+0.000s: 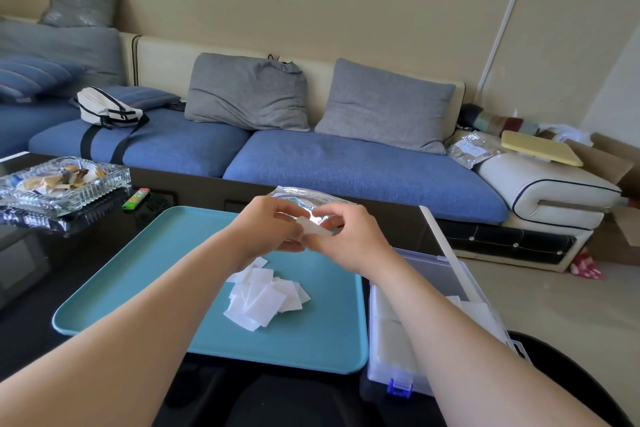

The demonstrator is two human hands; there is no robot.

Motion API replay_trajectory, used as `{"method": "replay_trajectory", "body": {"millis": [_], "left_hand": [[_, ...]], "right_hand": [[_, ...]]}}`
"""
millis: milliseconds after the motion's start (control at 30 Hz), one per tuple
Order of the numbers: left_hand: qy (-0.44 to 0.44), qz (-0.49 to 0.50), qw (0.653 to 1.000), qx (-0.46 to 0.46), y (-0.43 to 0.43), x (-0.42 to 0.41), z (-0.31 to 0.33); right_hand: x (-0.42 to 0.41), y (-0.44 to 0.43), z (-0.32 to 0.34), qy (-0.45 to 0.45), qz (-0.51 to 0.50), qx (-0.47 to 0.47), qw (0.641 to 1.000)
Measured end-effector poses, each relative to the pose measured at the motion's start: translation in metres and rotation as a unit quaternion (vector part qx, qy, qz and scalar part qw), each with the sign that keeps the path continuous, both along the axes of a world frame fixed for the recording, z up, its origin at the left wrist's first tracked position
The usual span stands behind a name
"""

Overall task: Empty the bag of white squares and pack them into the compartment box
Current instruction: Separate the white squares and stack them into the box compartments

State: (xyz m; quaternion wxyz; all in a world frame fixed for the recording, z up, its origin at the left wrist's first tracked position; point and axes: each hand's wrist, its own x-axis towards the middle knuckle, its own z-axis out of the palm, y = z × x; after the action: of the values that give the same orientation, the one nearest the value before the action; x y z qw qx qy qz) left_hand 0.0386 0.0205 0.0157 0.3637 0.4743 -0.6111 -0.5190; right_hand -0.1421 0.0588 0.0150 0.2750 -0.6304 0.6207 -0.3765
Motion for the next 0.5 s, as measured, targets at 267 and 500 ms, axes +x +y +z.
{"method": "replay_trajectory", "body": {"millis": [267, 500], "left_hand": [[-0.045, 0.014, 0.999, -0.002, 0.003, 0.002, 0.003], [-0.091, 0.121, 0.988, -0.004, -0.006, 0.008, -0.005]], "right_hand": [[0.015, 0.002, -0.009, 0.22, 0.023, -0.05, 0.974], [0.033, 0.003, -0.011, 0.256, 0.007, 0.061, 0.965]]}}
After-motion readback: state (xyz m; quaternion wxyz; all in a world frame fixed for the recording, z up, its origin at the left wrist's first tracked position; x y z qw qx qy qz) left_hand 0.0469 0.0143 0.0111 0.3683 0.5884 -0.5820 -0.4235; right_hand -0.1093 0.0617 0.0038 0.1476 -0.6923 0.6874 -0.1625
